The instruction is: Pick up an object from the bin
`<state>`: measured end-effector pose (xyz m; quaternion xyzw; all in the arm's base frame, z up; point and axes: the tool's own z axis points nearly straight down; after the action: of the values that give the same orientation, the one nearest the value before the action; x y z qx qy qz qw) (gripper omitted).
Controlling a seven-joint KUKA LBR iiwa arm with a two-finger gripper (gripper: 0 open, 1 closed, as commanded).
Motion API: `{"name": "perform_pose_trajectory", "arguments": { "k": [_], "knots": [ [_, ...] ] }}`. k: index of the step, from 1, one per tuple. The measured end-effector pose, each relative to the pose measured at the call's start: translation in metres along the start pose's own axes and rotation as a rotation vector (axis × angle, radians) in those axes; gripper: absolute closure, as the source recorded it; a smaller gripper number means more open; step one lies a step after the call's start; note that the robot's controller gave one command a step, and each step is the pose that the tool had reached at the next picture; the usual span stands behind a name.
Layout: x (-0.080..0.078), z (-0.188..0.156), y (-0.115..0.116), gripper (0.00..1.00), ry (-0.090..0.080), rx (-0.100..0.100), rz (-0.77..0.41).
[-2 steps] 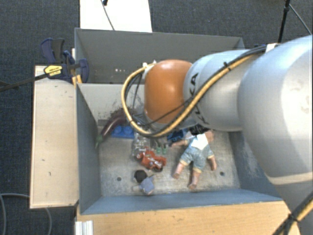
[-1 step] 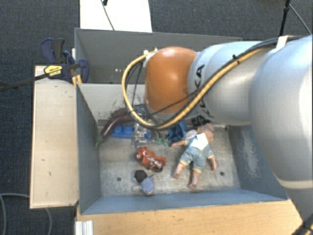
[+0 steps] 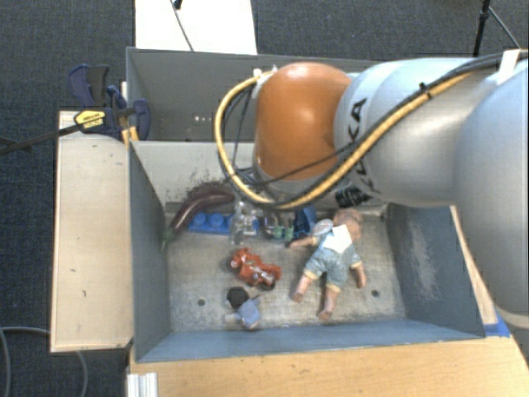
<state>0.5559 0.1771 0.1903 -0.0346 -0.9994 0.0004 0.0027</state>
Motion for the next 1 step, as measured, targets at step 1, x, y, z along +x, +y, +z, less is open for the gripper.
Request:
{"name": "perform_pose_trajectory", "arguments": {
  "k": [1],
  "knots": [
    [-0.0107, -0.0358, 0.0013, 1.0, -0.011, -0.003, -0.039]
  ]
}}
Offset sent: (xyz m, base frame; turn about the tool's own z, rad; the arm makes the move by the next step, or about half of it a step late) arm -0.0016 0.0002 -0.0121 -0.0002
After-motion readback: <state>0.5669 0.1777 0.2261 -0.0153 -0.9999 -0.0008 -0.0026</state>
